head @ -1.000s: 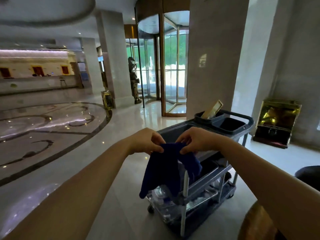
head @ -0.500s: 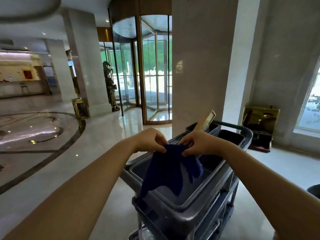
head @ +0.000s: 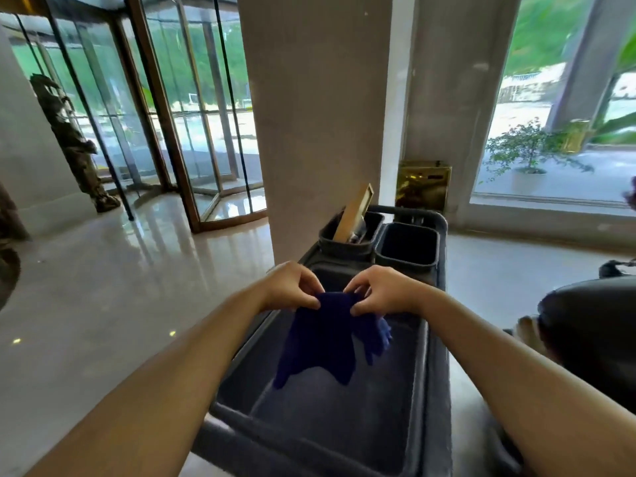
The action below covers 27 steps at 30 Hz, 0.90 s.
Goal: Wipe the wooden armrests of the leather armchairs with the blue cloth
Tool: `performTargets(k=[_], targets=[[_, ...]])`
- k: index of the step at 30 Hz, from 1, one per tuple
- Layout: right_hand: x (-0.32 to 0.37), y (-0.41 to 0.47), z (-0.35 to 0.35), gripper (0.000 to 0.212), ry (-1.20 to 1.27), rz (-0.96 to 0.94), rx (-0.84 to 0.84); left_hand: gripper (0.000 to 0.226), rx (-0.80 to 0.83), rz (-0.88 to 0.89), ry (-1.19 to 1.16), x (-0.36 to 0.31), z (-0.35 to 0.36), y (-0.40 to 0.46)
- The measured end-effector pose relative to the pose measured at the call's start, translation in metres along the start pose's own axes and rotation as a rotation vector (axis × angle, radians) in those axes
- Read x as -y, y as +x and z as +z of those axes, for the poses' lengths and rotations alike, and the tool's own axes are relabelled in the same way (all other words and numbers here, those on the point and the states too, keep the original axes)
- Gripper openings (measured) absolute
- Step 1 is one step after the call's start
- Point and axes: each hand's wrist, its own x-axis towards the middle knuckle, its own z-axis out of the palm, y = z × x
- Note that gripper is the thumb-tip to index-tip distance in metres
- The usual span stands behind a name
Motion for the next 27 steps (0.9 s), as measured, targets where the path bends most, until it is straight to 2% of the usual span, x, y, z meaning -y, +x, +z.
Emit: performTargets(k=[4,8,12,19,27], targets=[[-0.011,0.029,0.025,0.033,0.025,0.14,-0.054,0.015,0.075,0.053,-0.002,0.044,-0.002,0.036],[-0.03,0.047,0.062,0.036,0.046,0.277,-0.083,0.019,0.165,0.035,-0.035,0.083,0.012,0.068],[-0.06,0.053,0.106,0.038,0.096,0.413,-0.028,0.02,0.296,0.001,-0.048,0.119,0.049,0.091],[-0.12,0.06,0.167,0.042,0.115,0.585,0.06,0.018,0.422,-0.102,-0.09,0.171,0.121,0.12],[-0.146,0.067,0.169,0.049,0.114,0.676,0.04,0.022,0.428,-0.167,-0.126,0.19,0.125,0.137]])
